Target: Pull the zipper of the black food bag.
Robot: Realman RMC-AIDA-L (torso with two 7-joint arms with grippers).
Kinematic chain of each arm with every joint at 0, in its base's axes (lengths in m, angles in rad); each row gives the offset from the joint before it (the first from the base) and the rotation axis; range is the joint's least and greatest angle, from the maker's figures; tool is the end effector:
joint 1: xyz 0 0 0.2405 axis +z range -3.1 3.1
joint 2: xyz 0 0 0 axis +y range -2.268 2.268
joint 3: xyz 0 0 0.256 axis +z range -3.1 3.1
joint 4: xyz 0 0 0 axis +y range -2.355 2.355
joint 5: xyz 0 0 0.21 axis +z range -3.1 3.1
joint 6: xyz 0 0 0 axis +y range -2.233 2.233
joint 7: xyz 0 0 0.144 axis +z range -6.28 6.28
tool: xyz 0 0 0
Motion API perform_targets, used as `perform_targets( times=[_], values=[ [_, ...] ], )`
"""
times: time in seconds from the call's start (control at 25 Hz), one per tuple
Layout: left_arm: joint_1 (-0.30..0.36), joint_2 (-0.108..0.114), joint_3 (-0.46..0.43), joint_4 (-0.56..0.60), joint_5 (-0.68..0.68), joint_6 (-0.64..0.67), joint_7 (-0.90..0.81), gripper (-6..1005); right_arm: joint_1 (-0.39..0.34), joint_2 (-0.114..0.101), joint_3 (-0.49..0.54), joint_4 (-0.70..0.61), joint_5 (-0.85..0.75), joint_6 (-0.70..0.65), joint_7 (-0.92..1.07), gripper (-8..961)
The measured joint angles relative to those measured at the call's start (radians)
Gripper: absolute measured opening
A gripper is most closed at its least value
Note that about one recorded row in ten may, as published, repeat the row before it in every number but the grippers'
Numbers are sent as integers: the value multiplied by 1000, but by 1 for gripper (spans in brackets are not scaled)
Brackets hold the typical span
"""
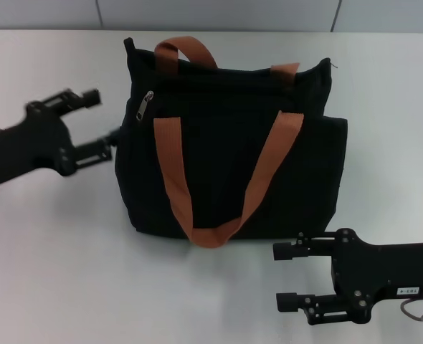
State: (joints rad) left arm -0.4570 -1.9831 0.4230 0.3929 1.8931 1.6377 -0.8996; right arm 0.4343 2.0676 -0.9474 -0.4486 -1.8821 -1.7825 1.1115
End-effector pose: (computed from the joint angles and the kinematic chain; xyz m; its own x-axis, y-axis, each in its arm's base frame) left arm -0.3071 0.3054 0.0345 0.7564 0.0508 0.6522 0.3990 -0.8259 -0.3984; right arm 0.2648 0.2441 -0.0432 0.7815 -0.3000 -0.5471 -0.2525 -0.9539 0.1624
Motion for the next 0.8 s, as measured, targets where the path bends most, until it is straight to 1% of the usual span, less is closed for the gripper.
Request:
perform_targets(
  times=[0.04, 0.08, 0.16, 0.28, 0.36, 0.4, 0.44, 0.48, 0.56, 0.6, 0.64, 0.68, 0.8],
  values=[
    [-11, -10, 39, 16, 27, -19, 0, 776, 0, 0, 2, 1, 0, 0, 4, 711],
    [-11, -10, 39, 16, 27, -19, 0, 776, 0, 0, 2, 1, 0, 0, 4, 711],
    [-19, -18, 66, 22, 33, -23, 3, 775, 0, 0, 3, 1, 0, 0, 8, 712],
    [-27, -27, 73, 23, 34, -36, 17, 775, 0, 0, 4, 1, 0, -2, 11, 712],
    [-27, -29, 71, 23, 33, -41, 23, 774, 0, 0, 4, 1, 0, -4, 11, 712],
    [-27, -37, 54, 24, 24, -65, 43, 774, 1, 0, 3, 1, 0, -4, 11, 712],
    [-27, -37, 54, 24, 24, -65, 43, 774, 1, 0, 3, 1, 0, -5, 11, 712],
    [-25, -47, 26, 27, 7, -85, 72, 773, 1, 0, 3, 1, 0, -5, 11, 712],
    [-25, -47, 26, 27, 7, -85, 72, 773, 1, 0, 3, 1, 0, -7, 12, 712],
    [-20, -57, -6, 29, -16, -97, 111, 773, 1, 0, 3, 1, 0, -7, 12, 713],
    [-20, -57, -6, 29, -16, -97, 111, 773, 1, 0, 3, 1, 0, -7, 13, 713],
    [-20, -62, -13, 30, -34, -94, 155, 772, 1, 0, 2, 1, 0, -8, 15, 713],
    [-23, -62, -9, 31, -32, -95, 157, 772, 1, 0, 1, 1, 0, -8, 21, 713]
  ],
)
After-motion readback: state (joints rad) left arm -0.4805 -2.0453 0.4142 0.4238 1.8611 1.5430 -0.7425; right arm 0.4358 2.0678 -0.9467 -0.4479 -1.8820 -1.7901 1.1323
